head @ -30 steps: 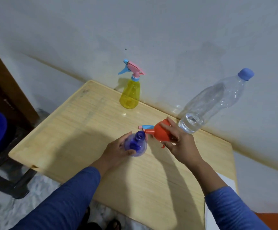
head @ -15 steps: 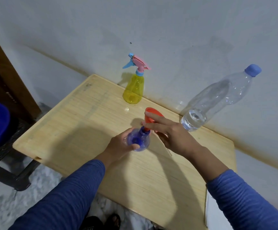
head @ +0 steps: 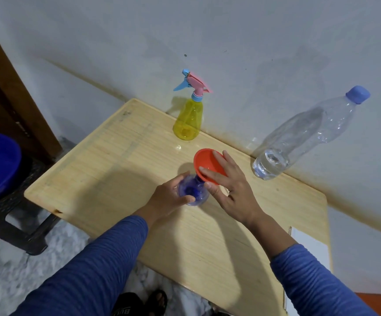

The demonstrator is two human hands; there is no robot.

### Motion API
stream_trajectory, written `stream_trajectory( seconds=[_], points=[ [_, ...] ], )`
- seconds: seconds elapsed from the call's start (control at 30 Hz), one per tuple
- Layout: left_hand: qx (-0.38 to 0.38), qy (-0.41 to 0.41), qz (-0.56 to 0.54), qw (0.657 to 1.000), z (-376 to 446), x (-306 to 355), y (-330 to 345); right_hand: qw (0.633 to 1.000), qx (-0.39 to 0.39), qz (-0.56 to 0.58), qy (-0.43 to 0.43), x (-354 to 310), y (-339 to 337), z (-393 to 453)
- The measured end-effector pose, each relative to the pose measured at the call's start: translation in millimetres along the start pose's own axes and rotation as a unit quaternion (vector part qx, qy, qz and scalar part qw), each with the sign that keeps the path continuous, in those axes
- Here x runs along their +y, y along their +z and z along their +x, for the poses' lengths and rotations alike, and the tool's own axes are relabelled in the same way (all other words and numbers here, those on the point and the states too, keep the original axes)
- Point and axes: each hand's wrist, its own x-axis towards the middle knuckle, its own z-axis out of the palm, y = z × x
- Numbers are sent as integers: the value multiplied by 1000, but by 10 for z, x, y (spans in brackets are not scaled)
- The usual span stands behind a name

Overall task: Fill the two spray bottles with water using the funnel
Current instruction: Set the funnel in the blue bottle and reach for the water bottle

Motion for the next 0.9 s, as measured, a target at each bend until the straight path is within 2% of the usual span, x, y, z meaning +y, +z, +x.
stream_trajectory(
  seconds=[0.4,0.63,0.73,0.83,0.9],
  points=[
    [-8,12,37,999,-8,49,-13,1000,-13,-19,4,-43,-81,70],
    [-22,-12,-17,1000,22,15,-24,1000,-1,2,2,-96,-173,37],
    [-34,-27,-59,997,1,106,-93,998,13,36,45,-129,-269,49],
    [-22,-47,9,999,-23,226,-223,994,40,35,98,-131,-379,87],
    [-7,-55,99,994,17,232,-358,989,36,-10,146,-124,-469,136]
  ],
)
